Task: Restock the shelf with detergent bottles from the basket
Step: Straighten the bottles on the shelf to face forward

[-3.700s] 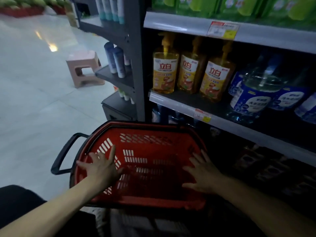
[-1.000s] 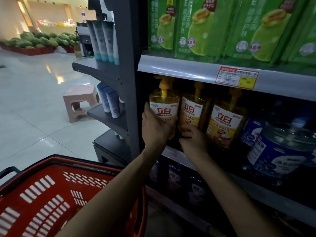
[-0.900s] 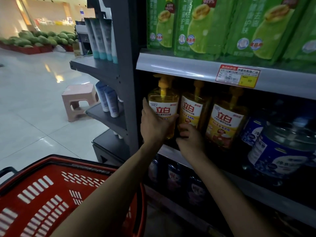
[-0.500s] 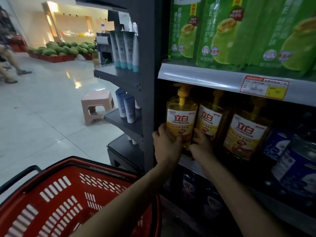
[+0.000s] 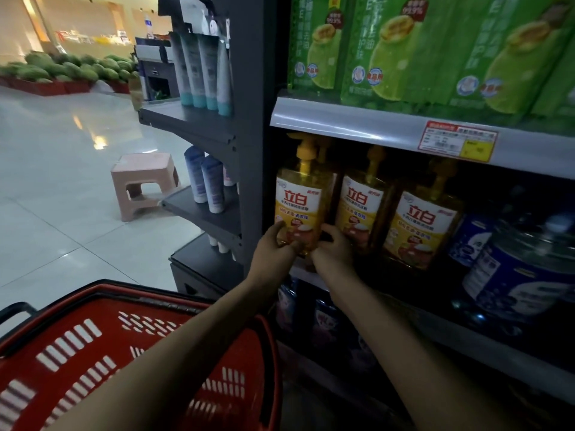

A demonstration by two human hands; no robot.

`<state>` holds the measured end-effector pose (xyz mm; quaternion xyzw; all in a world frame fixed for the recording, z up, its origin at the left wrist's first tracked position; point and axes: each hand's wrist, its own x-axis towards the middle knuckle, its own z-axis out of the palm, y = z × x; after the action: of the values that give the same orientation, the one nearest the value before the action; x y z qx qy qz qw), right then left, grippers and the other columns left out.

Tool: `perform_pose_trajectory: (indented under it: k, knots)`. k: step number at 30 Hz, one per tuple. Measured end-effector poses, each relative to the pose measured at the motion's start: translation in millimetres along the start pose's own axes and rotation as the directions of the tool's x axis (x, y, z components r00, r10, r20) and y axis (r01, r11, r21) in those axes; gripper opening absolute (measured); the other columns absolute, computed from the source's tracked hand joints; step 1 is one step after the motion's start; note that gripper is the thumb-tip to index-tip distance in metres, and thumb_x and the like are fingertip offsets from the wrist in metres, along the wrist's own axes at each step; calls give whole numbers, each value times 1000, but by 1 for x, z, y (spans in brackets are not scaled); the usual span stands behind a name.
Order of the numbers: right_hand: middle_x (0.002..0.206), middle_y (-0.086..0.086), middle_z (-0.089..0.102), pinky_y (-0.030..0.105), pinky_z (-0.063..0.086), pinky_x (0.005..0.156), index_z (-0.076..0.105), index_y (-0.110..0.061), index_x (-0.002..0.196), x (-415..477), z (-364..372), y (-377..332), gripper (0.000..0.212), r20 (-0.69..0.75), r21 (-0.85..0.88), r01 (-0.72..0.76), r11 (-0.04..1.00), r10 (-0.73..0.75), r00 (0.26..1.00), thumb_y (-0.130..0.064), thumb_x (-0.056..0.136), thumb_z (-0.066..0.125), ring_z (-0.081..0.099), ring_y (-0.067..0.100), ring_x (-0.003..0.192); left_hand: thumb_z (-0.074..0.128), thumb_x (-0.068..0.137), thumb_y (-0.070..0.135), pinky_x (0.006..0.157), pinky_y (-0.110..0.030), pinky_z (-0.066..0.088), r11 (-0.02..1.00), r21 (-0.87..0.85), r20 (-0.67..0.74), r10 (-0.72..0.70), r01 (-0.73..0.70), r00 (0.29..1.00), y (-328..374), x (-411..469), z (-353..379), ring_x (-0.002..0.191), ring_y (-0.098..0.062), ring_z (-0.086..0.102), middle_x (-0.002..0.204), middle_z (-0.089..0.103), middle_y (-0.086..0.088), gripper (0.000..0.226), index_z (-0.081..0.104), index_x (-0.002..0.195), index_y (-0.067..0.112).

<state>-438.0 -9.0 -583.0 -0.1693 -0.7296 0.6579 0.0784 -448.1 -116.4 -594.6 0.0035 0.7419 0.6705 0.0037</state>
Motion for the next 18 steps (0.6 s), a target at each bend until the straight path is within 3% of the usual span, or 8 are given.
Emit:
perform_pose_trajectory:
  k: [2,5,6,8,11,14,18]
  knots:
    - [135,9,62,50,57,96,54,-27,131,-1,-1,2,52,2,38,-10,999,10,1000,2,89,61,61,31,121,67,96,7,68,-14,49,999,-34,7,1,0,1000,6,2,-2,88,0,63,98,67,12,32,57,120,25]
    - [132,10,62,30,60,63,49,-24,141,0,-3,3,62,36,89,-40,995,37,999,10,89,57,64,31,115,62,99,9,68,-19,48,992,-122,24,-41,43,999,13,5,-5,88,-5,65,101,71,1,18,64,111,22]
    - [131,10,62,28,58,60,48,-23,143,0,-2,3,64,34,96,-43,994,40,999,11,89,56,64,31,115,62,99,9,69,-20,48,991,-127,27,-43,46,999,13,4,-5,89,-5,66,101,71,3,19,63,107,26]
    - [134,9,61,38,62,74,45,-25,145,0,0,3,67,14,104,-30,994,29,999,9,89,59,62,30,119,62,98,10,72,-22,49,993,-116,23,-16,18,1000,12,2,-4,96,-5,66,107,72,5,25,62,115,28]
    - [144,6,56,52,53,102,42,-32,148,1,3,3,68,-24,85,9,996,-7,1000,2,92,63,55,27,131,69,93,20,86,-34,55,994,-91,-2,54,-54,999,14,1,-1,108,-10,68,120,72,9,48,57,139,30]
    - [147,4,53,52,50,106,43,-34,148,3,3,2,67,-31,60,34,998,-32,999,0,94,61,51,26,135,71,82,33,99,-41,55,995,-85,0,60,-60,998,18,1,2,111,-8,68,119,74,14,60,57,140,37]
    - [146,4,55,51,49,107,45,-33,148,3,1,4,65,-19,89,41,995,-40,999,2,95,59,52,25,135,70,95,25,92,-37,54,996,-77,13,48,-47,999,16,2,4,100,4,63,105,70,25,47,55,132,50]
